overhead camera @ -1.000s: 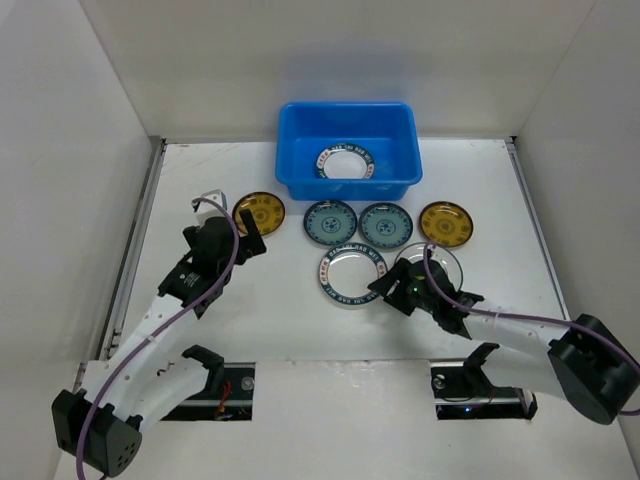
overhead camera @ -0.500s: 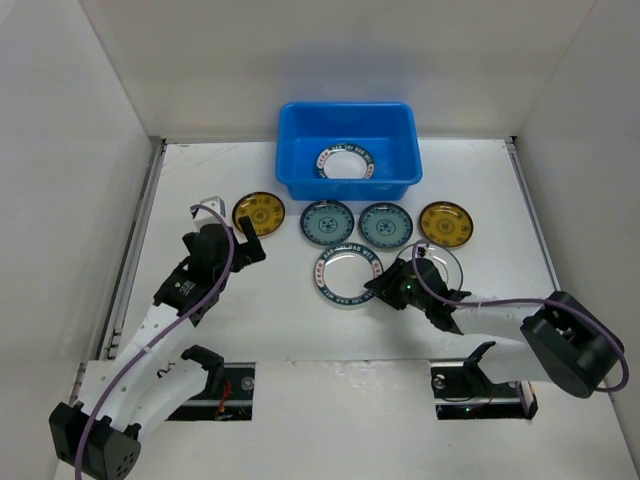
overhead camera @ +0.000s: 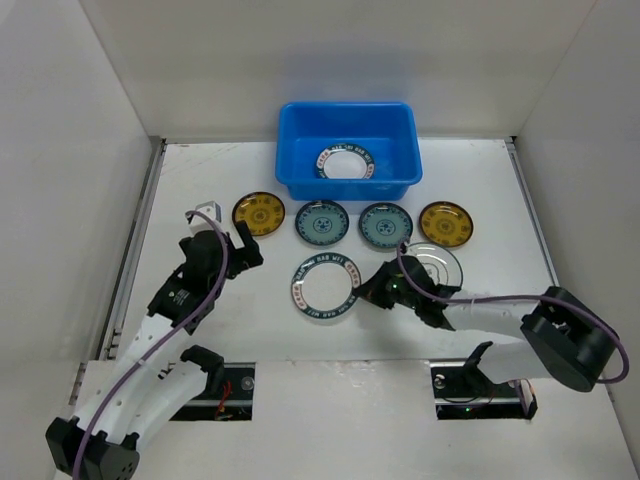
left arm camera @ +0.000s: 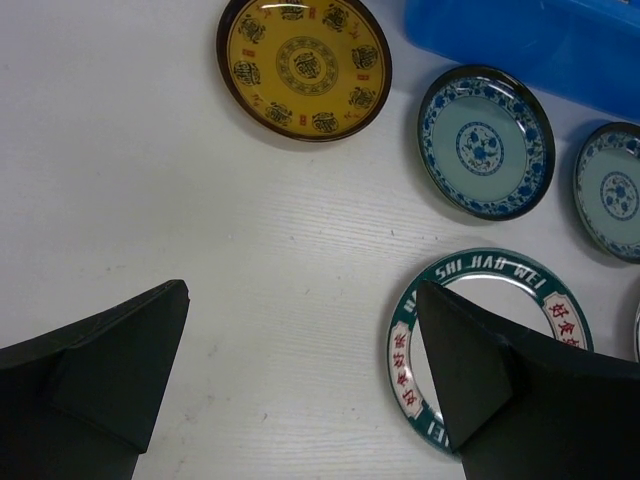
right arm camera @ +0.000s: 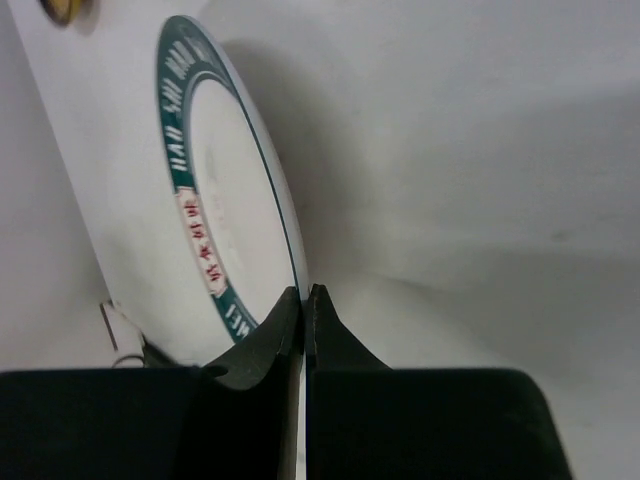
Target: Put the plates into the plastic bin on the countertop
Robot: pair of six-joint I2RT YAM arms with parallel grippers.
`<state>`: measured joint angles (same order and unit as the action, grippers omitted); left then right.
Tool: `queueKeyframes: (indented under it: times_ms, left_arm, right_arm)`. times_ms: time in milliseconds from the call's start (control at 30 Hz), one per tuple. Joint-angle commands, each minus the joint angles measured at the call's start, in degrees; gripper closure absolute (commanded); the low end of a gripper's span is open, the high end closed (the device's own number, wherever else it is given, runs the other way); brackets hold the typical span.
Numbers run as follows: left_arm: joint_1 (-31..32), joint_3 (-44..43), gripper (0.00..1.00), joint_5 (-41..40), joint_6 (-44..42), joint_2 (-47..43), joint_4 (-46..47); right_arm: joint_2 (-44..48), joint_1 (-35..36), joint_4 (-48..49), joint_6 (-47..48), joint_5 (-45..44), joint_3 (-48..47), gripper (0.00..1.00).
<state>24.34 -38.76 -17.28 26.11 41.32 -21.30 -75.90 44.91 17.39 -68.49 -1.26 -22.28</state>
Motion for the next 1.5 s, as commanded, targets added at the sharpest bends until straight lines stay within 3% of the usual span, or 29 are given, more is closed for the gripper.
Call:
queueKeyframes:
  times_ms: [0, 100, 267, 433, 700, 1100, 1467]
  left_arm:
    - [-0.39, 0.97, 0.0, 0.14, 0.61, -1.77, 0.03]
    - [-0.22, 1.15, 0.0, 0.14, 1.4, -3.08, -0.23]
    - [1.19, 0.18, 0.0, 1.19, 4.12, -4.49, -2.08]
    - [2.25, 1.14, 0.0, 4.35, 8.51, -9.05, -3.74]
    - [4.79, 1.85, 0.0, 6.64, 13.7, -15.91, -8.93]
    - [9.01, 2.46, 0.0, 6.64, 16.43, -19.53, -10.52]
    - [11.47, 4.22, 0.0, 6.56, 15.47, -18.73, -4.29]
  right_arm:
    - [4.61, 2.42, -9.53, 5.72, 0.91, -10.38, 1.0]
    - [5.94, 1.9, -17.01, 10.47, -0.32, -19.7, 1.0]
    - [2.7, -8.37, -22.13, 17.85, 0.28, -37.62, 1.0]
    - [-10.03, -15.93, -27.48, 23.83, 2.14, -58.44, 0.99]
    - [-30.95, -21.3, -35.13, 30.07, 0.91, -83.6, 0.98]
    - [-42.39, -26.67, -32.76, 30.52, -4.37, -86.26, 0.96]
    - [-49.78, -27.9, -35.58, 33.42, -3.05, -87.66, 0.88]
